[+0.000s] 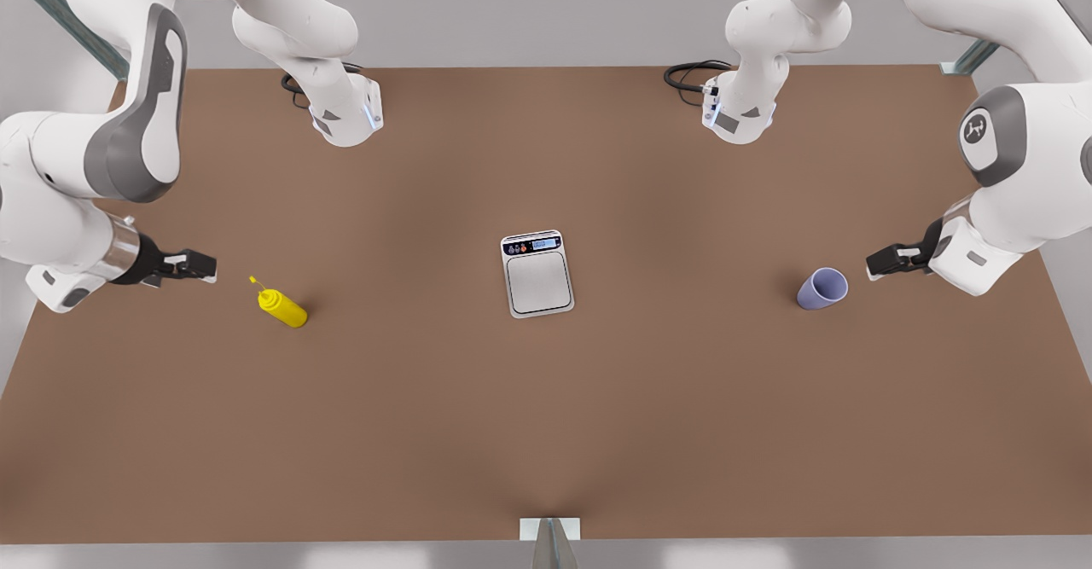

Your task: Move cup to the weight, pick up sauce bottle, pour sauce

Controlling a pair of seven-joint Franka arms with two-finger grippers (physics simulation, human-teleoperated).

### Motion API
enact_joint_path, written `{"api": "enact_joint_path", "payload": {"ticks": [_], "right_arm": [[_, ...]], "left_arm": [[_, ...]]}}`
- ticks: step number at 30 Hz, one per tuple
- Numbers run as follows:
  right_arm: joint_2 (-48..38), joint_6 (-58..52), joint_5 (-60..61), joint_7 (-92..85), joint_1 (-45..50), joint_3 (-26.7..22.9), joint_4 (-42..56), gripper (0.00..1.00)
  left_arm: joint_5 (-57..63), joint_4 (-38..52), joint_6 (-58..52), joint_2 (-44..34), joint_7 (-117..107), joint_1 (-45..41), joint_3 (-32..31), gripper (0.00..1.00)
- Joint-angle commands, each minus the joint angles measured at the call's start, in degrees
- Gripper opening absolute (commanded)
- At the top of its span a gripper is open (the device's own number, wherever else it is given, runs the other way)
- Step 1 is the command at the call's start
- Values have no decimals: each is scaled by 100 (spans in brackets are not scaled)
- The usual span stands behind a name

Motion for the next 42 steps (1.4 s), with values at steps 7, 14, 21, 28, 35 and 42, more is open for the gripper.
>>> {"api": "enact_joint_path", "payload": {"ticks": [7, 14, 21, 28, 35, 42], "right_arm": [[65, 12, -9, -9, -37, 0, 5, 100], [92, 30, -18, -35, -46, 0, 14, 100], [171, 39, -18, -35, -37, 0, 22, 100], [215, 39, -18, -35, -20, 0, 22, 100], [267, 30, -18, -53, -28, 0, 22, 100], [285, 30, -18, -62, -37, 0, 22, 100]], "left_arm": [[-107, -32, -11, 206, 2, -4, -2, 100], [-81, -1323, 586, 127, 107, -4, 130, 100], [60, -3002, 2414, -242, 494, -4, 649, 100], [77, -4189, 4005, -303, 599, 5, 789, 100], [77, -4242, 4128, -13, 678, 5, 868, 100], [77, -4339, 4085, 119, 889, 5, 947, 100]]}}
